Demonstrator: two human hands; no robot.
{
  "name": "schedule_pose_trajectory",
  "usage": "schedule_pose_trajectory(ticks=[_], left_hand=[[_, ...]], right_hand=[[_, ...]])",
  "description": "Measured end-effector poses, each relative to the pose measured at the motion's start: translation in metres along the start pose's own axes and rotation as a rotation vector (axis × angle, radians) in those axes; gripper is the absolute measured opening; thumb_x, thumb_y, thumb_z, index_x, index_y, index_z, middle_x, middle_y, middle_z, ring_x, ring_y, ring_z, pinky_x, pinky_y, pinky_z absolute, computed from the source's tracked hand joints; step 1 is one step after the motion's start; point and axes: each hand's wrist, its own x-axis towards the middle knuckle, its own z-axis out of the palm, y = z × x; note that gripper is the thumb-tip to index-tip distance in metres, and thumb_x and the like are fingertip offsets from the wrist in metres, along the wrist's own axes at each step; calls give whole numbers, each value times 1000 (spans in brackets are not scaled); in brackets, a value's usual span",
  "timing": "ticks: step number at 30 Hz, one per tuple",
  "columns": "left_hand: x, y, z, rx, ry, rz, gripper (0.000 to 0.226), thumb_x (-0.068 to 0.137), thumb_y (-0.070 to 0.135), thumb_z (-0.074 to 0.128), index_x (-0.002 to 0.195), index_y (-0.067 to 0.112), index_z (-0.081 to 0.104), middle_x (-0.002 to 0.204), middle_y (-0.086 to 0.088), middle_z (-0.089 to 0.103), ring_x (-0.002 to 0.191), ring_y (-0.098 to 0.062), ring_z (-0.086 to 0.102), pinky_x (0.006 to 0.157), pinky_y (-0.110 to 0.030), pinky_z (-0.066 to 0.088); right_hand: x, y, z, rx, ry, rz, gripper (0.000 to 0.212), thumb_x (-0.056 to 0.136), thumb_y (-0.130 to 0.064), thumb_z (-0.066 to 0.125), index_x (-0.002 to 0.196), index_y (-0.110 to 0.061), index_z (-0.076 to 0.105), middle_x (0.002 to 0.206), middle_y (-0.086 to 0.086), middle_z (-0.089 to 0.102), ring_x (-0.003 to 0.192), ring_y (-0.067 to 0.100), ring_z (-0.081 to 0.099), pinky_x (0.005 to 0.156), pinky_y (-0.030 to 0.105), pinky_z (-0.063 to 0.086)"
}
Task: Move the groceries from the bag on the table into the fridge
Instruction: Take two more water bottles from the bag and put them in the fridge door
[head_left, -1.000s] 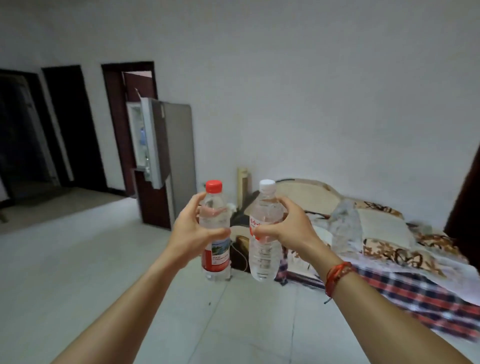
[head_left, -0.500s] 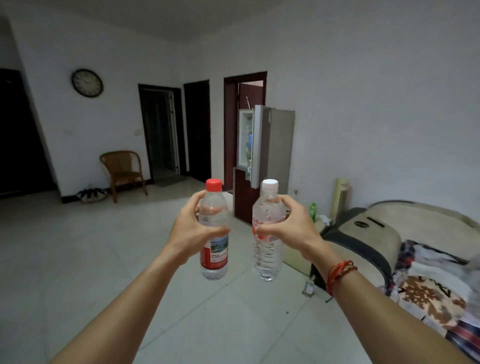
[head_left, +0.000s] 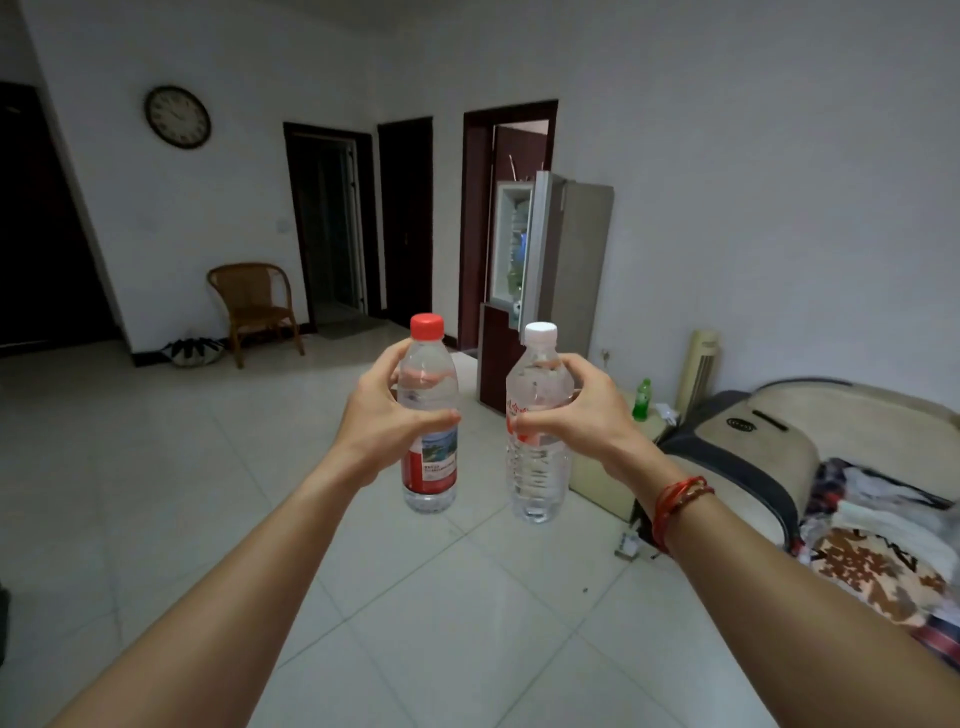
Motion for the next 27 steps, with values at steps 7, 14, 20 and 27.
schedule_pose_trajectory(ticks=[7,14,20,27], left_hand=[[18,-22,-6,25,2,-4,87,66,7,87,140,27,46,122,-3,64,111,-24,63,91,-54,54],[59,-56,-1,58,23,-45,88,67,8,87,142,27,44,120,-1,64,111,-22,63,91,-52,54],[139,-98,10,88,43,-53,88,67,7,86,142,26,43,125,-4,63,115,-25,61,93,-55,53],[265,-141,31,94,64,-63,86,68,9,87,140,28,45,123,0,63,113,-23,61,93,-54,54]], right_hand=[[22,9,15,-22,3,19,61,50,-29,91,102,-39,61,96,-9,74,90,13,72,83,45,62],[76,28,36,-17,-22,9,65,53,-27,93,108,-37,59,99,-6,74,92,15,72,81,48,62],[163,66,56,-11,-10,-7,67,49,-32,91,109,-36,63,99,-11,73,93,13,71,86,45,61],[294,98,68,14,-58,-13,66,56,-25,92,115,-32,62,103,-9,72,97,13,69,91,45,59]])
